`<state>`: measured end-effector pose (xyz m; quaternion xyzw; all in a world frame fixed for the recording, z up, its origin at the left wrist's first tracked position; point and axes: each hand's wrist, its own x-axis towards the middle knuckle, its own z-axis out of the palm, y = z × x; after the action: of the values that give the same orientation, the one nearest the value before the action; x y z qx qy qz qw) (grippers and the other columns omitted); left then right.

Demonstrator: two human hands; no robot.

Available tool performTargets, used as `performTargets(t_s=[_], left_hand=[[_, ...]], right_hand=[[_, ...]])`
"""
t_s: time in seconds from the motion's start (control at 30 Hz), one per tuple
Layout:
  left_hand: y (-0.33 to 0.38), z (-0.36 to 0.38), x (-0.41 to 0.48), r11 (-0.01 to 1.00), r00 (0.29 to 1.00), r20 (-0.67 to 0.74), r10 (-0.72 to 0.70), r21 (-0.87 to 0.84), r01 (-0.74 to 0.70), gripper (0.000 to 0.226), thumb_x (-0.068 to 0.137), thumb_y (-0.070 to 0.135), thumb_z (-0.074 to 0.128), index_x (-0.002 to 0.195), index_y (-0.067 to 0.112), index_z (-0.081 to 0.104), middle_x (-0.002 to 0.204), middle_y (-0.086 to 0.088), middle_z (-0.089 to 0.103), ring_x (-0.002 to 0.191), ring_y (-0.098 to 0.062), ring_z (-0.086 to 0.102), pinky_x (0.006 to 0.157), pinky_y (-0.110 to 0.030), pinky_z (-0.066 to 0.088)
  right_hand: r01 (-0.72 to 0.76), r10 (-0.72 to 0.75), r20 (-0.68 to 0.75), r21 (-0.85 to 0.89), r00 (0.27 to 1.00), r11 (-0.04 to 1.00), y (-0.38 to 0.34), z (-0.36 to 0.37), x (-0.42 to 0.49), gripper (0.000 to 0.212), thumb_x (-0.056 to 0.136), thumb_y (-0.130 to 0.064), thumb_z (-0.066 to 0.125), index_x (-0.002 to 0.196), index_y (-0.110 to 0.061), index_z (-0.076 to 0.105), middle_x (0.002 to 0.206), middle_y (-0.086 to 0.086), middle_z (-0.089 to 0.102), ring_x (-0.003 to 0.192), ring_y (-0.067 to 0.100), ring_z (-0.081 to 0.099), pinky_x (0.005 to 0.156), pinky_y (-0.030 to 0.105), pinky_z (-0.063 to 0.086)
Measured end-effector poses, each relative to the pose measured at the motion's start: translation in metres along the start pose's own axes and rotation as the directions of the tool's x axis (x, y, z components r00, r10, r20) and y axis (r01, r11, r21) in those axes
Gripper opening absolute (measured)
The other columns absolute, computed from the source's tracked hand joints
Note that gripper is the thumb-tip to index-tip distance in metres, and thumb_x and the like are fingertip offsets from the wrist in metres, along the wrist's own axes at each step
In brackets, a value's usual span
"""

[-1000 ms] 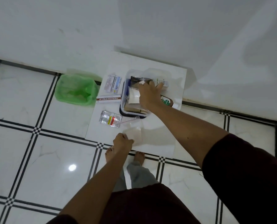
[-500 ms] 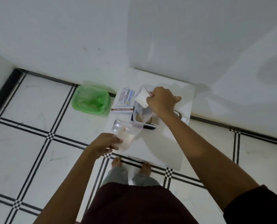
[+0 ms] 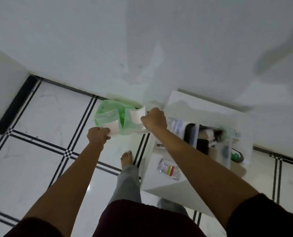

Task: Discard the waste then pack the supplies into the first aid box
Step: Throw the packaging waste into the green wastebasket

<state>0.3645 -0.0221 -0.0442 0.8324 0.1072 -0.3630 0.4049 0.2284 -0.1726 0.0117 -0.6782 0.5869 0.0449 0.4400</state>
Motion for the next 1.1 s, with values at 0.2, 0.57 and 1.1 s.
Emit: performTargets(t_s=[0.2, 0.57, 1.1], left_hand=[[0.020, -0.002, 0.150, 0.975, 0.998, -0.027, 0.058, 0.217, -0.051, 0.017, 0.077, 0.002, 0.058, 0.065, 0.007, 0.048, 0.066, -0.006, 0.054, 0.032, -0.008, 0.056, 0.032, -0.014, 0.040], [-0.027, 0.043, 0.345, 0.805, 0.992, 0.126, 0.033, 0.585, -0.101, 0.014, 0.072, 0.009, 0.068, 0.064, 0.006, 0.058, 0.053, -0.002, 0.053, 0.055, -0.022, 0.059, 0.058, -0.027, 0.052], [-0.035, 0.054, 0.270, 0.660, 0.946, 0.258, 0.198, 0.678, -0.323, 0.029, 0.083, 0.017, 0.057, 0.110, 0.009, 0.063, 0.116, -0.014, 0.064, 0.103, -0.032, 0.061, 0.091, -0.039, 0.050]], right_hand=[[-0.174, 0.177, 0.090, -0.037, 0.980, 0.984, -0.037, 0.123, 0.092, 0.008, 0.080, -0.005, 0.059, 0.080, -0.008, 0.052, 0.075, 0.004, 0.053, 0.074, 0.026, 0.056, 0.055, 0.028, 0.041], [-0.291, 0.322, 0.184, -0.179, 0.929, 0.940, -0.028, 0.267, 0.233, 0.027, 0.089, -0.017, 0.058, 0.109, 0.001, 0.060, 0.107, 0.014, 0.067, 0.097, 0.032, 0.064, 0.068, 0.030, 0.047], [-0.022, 0.101, 0.199, -0.364, 0.975, 0.931, -0.014, 0.241, 0.174, 0.020, 0.087, -0.015, 0.053, 0.102, -0.004, 0.060, 0.103, 0.013, 0.066, 0.098, 0.032, 0.063, 0.082, 0.036, 0.049]])
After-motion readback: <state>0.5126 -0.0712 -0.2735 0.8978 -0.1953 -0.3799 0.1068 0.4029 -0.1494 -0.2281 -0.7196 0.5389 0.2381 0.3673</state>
